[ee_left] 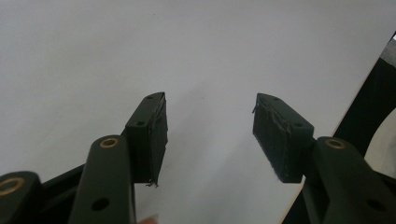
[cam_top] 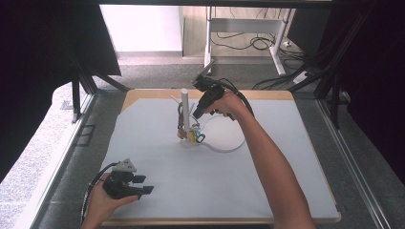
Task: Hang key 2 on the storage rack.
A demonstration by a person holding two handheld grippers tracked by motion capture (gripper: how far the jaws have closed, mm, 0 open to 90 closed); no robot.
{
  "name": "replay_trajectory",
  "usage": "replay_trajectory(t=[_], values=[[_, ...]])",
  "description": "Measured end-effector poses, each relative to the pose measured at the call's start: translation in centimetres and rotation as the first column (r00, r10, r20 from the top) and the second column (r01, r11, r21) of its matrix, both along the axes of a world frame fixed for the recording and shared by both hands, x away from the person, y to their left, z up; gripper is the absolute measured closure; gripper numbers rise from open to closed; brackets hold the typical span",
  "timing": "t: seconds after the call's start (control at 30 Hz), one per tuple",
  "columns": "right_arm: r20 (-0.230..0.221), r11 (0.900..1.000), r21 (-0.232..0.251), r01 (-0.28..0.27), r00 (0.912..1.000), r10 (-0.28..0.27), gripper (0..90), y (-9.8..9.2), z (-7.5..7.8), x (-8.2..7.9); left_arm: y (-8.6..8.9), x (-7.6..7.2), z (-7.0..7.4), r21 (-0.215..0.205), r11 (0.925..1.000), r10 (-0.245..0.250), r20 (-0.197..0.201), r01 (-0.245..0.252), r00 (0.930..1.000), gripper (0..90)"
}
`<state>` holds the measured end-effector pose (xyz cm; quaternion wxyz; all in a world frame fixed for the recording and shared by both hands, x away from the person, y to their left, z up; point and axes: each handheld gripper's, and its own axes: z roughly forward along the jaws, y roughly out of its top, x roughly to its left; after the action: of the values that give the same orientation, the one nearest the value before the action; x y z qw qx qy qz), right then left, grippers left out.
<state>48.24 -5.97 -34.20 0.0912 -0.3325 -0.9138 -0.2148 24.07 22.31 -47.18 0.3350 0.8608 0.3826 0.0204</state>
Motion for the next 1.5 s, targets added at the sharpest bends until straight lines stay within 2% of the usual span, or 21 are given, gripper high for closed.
replay_trajectory(t=[0.23,0.37,0.47,0.57,0.67,0.87,0.93,1.0,1.13,1.3,1.4,1.5], values=[[0.014,1.000,0.010,0.027,0.9995,-0.027,75.0,-1.5,1.1,-0.8,-0.1,0.1,0.0,0.007,1.0000,-0.005,-0.005,0.005,1.0000,45.4],[0.044,0.999,0.014,0.044,0.9980,-0.045,60.0,-2.7,1.2,-1.3,-0.2,0.2,-0.1,0.012,0.9999,-0.006,-0.005,0.006,1.0000,45.3],[0.076,0.998,0.026,0.055,0.9955,-0.057,52.6,-3.7,1.2,-1.9,-0.4,0.3,0.1,0.012,0.9999,-0.007,-0.002,0.007,1.0000,45.3],[0.095,0.996,0.067,0.062,0.9931,-0.068,49.2,-4.8,1.2,-2.5,-0.4,0.6,0.3,0.017,0.9998,-0.012,0.008,0.012,0.9999,45.3],[0.122,0.994,0.086,0.061,0.9899,-0.071,47.1,-6.0,1.4,-3.6,-0.6,0.9,0.4,0.004,1.0000,-0.008,0.013,0.008,0.9999,45.3],[0.185,0.984,0.170,0.059,0.9785,-0.091,46.5,-9.0,0.9,-6.9,-0.6,1.1,0.4,0.013,0.9995,-0.029,0.012,0.029,0.9995,45.3],[0.202,0.979,0.192,0.063,0.9739,-0.103,46.4,-10.2,0.2,-8.1,-0.8,1.0,0.4,-0.001,0.9998,-0.018,0.010,0.018,0.9998,45.2],[0.213,0.980,0.191,0.061,0.9718,-0.102,46.1,-11.2,-0.7,-9.4,-0.7,0.9,0.5,0.005,0.9997,-0.024,0.013,0.024,0.9996,45.2],[0.254,0.985,0.158,0.070,0.9611,-0.109,45.8,-13.2,-2.9,-11.8,-0.6,0.8,0.7,0.009,0.9997,-0.023,0.013,0.023,0.9996,45.2],[0.261,0.981,0.175,0.078,0.9574,-0.123,45.4,-15.5,-6.1,-14.6,-0.7,0.7,0.5,0.018,0.9997,-0.017,0.018,0.017,0.9997,45.2],[0.244,0.971,0.219,0.094,0.9586,-0.148,45.4,-16.9,-8.0,-16.1,-0.9,0.6,0.4,0.021,0.9997,-0.016,0.012,0.015,0.9998,45.2],[0.249,0.965,0.233,0.124,0.9512,-0.182,45.4,-18.3,-9.8,-17.6,-1.2,0.6,0.2,0.034,0.9992,-0.023,0.005,0.023,0.9997,45.2]])
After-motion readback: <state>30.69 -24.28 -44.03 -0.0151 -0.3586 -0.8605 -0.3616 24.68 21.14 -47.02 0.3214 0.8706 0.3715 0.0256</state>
